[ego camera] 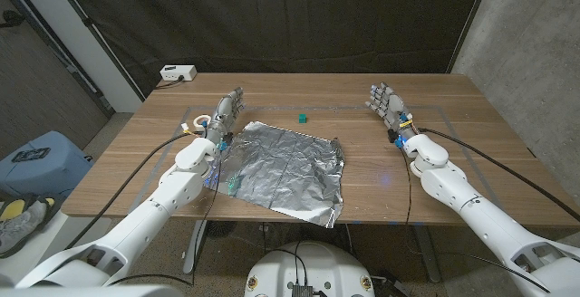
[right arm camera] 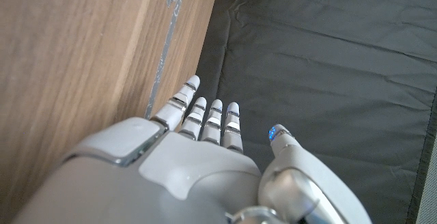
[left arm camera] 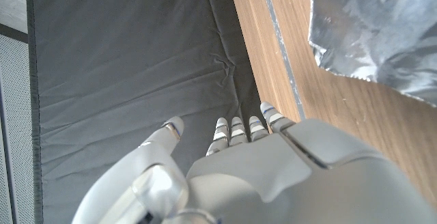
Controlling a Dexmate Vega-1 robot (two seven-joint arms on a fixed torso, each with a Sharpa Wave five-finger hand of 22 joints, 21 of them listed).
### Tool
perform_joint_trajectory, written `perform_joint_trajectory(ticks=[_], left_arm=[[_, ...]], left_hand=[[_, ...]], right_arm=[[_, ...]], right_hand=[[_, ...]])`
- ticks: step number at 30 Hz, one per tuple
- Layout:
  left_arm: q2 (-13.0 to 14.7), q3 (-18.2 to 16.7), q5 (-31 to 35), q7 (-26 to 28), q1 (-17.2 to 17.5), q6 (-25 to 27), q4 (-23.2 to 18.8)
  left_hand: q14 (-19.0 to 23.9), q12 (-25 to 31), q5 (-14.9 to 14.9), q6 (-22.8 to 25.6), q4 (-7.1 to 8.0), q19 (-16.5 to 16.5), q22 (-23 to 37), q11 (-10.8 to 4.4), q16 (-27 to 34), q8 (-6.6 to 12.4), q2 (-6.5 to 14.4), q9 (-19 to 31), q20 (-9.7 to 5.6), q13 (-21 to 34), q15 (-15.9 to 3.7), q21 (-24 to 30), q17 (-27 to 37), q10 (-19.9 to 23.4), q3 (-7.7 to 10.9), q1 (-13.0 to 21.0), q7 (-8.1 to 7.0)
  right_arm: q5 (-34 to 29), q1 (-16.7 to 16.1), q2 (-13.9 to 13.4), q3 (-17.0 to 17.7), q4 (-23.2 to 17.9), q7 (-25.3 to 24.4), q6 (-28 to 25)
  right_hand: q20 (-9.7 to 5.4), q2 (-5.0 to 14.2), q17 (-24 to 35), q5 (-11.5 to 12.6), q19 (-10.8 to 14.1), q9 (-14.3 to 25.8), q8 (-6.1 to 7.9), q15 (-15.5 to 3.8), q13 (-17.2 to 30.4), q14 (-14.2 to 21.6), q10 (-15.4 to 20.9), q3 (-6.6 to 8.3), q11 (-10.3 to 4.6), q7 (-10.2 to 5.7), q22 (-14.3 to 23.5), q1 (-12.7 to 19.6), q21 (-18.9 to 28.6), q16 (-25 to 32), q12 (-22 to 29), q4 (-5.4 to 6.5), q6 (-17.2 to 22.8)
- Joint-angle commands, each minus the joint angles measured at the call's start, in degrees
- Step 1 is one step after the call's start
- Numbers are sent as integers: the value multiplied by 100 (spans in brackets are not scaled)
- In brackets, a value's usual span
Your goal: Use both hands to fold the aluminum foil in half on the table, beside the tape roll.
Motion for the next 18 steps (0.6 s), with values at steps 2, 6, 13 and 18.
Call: perform_joint_trajectory(ticks=[2, 6, 13, 18], left_arm=[[43, -51, -6, 97, 137, -6, -136], [50, -54, 6, 151, 180, 5, -191], [110, -55, 31, 94, 213, -31, -266], [185, -54, 45, 78, 234, 31, -347]], left_hand=[[-27, 29, 30, 43, -7, -15, 20, 19, 34, 33, -9, 12, 46, 17, 4, 22, 17, 12, 28, 66, 16], [-29, 29, 27, 50, -18, -11, 20, 16, 30, 31, -14, 11, 49, 16, 3, 16, 16, 21, 28, 72, 15], [-30, 22, 21, 60, -43, -15, 20, 12, 23, 26, -22, 10, 54, 15, 1, -3, 13, 21, 31, 88, 9], [-34, 15, 17, 61, -67, -15, 20, 10, 17, 19, -26, 9, 54, 14, 0, -17, 11, 16, 37, 105, 8]], right_arm=[[-87, -30, -108, -63, -185, -30, -152], [-94, -59, -144, -52, -235, -50, -173], [-291, -181, -332, -44, -570, -308, -316], [-510, -286, -464, -54, -876, -624, -495]], right_hand=[[-242, 24, 7, 36, 47, 25, 20, -136, 24, 47, 21, 38, -13, 6, 29, 46, 36, 32, 16, 1, 36], [-239, 23, 7, 36, 43, 26, 18, -138, 24, 42, 18, 41, -12, 7, 29, 45, 34, 28, 13, 0, 37], [-229, 18, 0, 35, 19, 27, 9, -134, 26, 24, 3, 57, -24, 9, 30, 61, 24, 13, 0, -18, 41], [-232, 13, -12, 35, -8, 28, 7, -138, 27, -9, 10, 83, 24, 24, 31, 97, 15, -10, -5, -56, 66]])
